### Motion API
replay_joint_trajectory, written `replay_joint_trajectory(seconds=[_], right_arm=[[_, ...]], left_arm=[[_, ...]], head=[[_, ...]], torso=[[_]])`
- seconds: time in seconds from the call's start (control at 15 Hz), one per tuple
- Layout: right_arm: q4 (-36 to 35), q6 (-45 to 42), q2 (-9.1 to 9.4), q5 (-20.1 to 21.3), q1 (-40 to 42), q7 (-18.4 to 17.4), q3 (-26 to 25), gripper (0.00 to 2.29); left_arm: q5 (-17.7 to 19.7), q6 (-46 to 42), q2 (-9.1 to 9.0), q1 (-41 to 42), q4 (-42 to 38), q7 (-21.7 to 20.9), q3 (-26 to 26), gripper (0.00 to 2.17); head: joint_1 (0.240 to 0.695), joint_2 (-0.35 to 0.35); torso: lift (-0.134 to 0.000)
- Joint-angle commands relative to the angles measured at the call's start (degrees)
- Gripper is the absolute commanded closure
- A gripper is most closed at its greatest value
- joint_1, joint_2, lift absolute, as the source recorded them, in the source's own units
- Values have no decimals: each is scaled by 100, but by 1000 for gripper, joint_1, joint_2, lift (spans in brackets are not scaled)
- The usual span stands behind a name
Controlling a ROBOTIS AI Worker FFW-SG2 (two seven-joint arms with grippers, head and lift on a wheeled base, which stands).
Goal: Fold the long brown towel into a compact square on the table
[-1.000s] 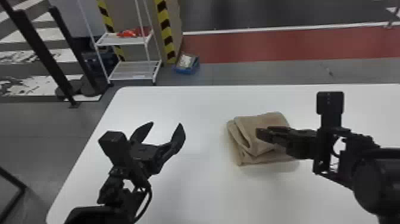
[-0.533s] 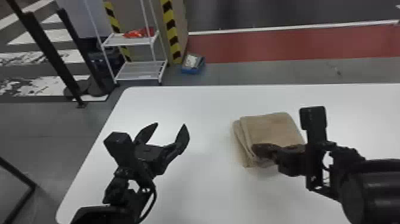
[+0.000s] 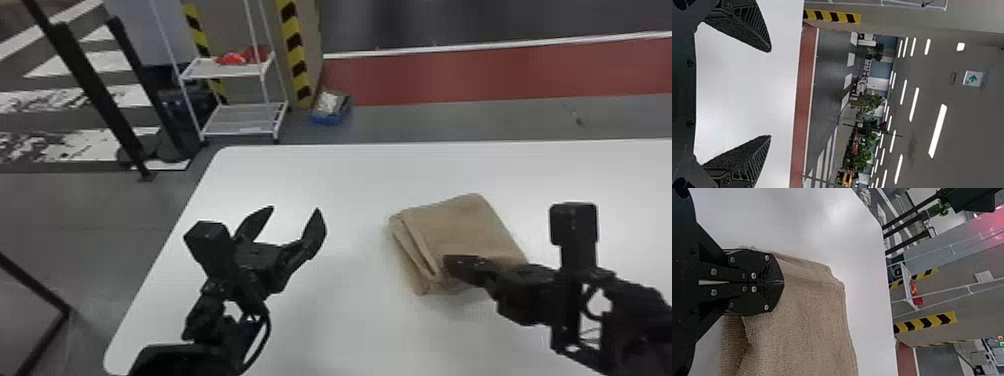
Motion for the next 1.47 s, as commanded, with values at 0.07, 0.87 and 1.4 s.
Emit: replay_joint_trajectory(seconds=[0.07, 0.87, 1.4], right_arm=[[-429, -167, 5, -354, 285, 226, -549, 2020], [521, -202, 5, 138, -111, 226, -892, 2020], [-323, 202, 5, -179, -137, 322, -795, 2020]], left_arm=[[8, 0, 0, 3, 8, 0, -7, 100], [8, 18, 0, 20, 8, -9, 2, 103], [-1, 18, 9, 29, -27, -9, 11, 103]], head=[[695, 164], [695, 93], [695, 63]], torso=[[-123], [-123], [-123]])
